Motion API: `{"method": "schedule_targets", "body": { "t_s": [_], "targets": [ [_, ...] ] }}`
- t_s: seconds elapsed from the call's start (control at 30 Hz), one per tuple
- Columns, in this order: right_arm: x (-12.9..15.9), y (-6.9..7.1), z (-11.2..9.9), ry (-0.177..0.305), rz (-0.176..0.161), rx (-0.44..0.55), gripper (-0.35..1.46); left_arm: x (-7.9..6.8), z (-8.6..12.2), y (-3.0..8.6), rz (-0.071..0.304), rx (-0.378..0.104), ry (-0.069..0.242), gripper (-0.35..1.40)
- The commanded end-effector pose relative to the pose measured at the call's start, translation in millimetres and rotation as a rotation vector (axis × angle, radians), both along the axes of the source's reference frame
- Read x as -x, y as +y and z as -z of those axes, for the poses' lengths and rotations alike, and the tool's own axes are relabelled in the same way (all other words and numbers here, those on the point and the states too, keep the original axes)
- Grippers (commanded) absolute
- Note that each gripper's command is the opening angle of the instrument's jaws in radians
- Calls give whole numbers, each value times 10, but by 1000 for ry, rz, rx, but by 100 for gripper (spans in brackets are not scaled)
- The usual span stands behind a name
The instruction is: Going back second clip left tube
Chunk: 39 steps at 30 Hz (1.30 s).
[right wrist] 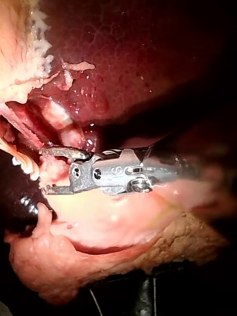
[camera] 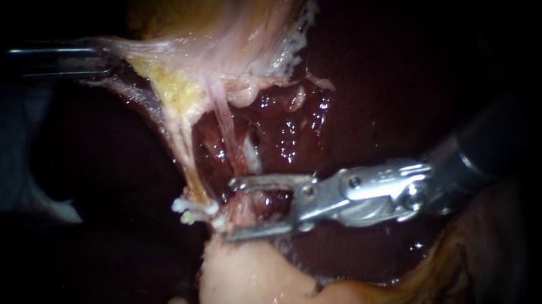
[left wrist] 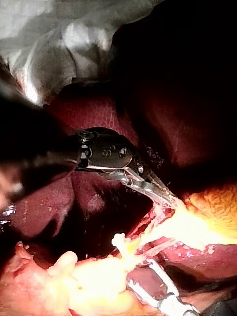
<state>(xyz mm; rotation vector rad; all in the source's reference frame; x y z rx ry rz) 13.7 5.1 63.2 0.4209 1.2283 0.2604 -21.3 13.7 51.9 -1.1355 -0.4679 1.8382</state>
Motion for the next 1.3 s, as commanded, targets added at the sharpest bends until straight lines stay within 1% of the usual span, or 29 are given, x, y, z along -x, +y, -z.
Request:
{"method": "schedule_targets", "body": {
  "t_s": [0.03,0.1,0.17,0.27,0.4,0.53,0.6,0.83,0.93,1.0,1.3],
  "targets": [
    [8,0,2,4,7,9,50,0,0,0,0,0,0,-35],
    [24,3,6,13,22,27,50,0,0,0,0,0,0,-35],
    [37,6,9,15,27,36,50,0,-1,0,0,0,0,-35],
    [56,13,14,11,24,50,50,0,-1,-1,0,1,0,-35],
    [78,26,23,1,16,67,50,0,-1,-1,0,1,0,-35],
    [92,37,31,-4,14,86,50,0,-1,-1,0,1,0,-35],
    [97,40,33,-5,14,88,50,0,-1,-1,0,1,0,-35],
    [103,43,35,-8,12,94,50,2,-2,-1,1,1,1,-35],
    [103,43,35,-8,12,94,50,6,-4,-3,3,3,3,-35],
    [103,43,35,-8,12,94,50,11,-6,-4,8,5,7,-35],
    [104,42,35,-7,13,94,50,37,-20,-11,0,6,-2,-35]
  ]
}}
